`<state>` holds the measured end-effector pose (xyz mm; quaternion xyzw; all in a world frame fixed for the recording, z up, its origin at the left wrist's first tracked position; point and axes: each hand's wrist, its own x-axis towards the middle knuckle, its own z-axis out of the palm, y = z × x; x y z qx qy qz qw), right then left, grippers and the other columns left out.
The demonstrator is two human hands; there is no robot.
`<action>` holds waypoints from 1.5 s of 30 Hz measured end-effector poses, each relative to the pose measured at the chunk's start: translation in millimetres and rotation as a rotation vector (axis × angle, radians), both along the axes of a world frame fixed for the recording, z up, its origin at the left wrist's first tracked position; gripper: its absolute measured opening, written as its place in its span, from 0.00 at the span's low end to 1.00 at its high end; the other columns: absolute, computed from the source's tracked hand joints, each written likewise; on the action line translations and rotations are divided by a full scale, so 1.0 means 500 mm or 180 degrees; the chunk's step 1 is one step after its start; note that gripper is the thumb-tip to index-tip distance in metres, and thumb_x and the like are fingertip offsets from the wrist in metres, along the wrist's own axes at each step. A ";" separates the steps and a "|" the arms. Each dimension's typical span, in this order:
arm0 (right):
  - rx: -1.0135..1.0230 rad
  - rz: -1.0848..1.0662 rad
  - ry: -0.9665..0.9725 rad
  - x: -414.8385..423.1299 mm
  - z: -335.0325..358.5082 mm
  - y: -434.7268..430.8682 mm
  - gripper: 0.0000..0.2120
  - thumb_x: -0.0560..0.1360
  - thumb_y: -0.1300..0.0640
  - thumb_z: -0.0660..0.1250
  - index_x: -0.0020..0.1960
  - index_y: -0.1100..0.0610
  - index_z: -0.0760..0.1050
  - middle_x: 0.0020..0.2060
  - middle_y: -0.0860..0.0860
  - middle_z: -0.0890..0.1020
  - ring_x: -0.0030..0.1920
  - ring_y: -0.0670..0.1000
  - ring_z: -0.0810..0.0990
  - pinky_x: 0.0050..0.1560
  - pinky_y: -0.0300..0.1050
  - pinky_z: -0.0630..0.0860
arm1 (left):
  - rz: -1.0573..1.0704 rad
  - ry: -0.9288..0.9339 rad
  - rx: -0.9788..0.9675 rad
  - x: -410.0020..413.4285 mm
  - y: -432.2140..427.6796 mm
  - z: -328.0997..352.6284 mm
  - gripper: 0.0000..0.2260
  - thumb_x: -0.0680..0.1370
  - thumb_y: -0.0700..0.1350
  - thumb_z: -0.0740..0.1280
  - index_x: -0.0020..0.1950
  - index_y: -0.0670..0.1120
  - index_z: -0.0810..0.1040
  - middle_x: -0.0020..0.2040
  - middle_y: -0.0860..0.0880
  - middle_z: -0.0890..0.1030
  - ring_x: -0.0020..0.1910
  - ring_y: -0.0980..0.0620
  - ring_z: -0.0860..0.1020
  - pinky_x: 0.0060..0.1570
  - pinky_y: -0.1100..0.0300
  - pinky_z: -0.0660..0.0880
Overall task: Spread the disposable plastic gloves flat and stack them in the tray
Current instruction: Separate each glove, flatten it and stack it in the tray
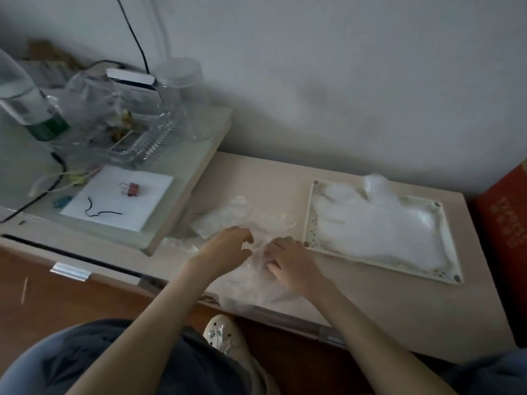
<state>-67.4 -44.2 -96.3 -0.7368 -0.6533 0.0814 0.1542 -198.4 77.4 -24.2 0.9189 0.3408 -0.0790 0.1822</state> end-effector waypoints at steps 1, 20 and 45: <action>0.0160 -0.0081 0.0010 0.000 0.000 -0.003 0.08 0.74 0.56 0.67 0.51 0.58 0.77 0.48 0.53 0.80 0.51 0.57 0.77 0.53 0.49 0.70 | -0.0007 -0.0032 0.0207 0.000 -0.006 0.006 0.12 0.79 0.49 0.62 0.62 0.52 0.74 0.62 0.52 0.76 0.58 0.51 0.75 0.58 0.57 0.68; 0.0986 -0.0990 0.2487 0.059 0.188 0.008 0.11 0.79 0.51 0.62 0.61 0.51 0.73 0.56 0.44 0.77 0.55 0.36 0.74 0.53 0.27 0.68 | 0.1087 -0.1616 0.0010 0.035 -0.045 0.070 0.10 0.79 0.42 0.58 0.43 0.40 0.75 0.40 0.40 0.80 0.43 0.38 0.77 0.37 0.49 0.68; 0.1526 -0.1960 0.4058 0.312 0.176 -0.203 0.18 0.78 0.68 0.59 0.63 0.52 0.74 0.31 0.56 0.78 0.33 0.52 0.77 0.34 0.40 0.76 | 0.1376 -0.2706 -0.4294 0.307 -0.122 0.088 0.15 0.80 0.37 0.61 0.64 0.51 0.71 0.46 0.47 0.82 0.42 0.51 0.80 0.43 0.61 0.77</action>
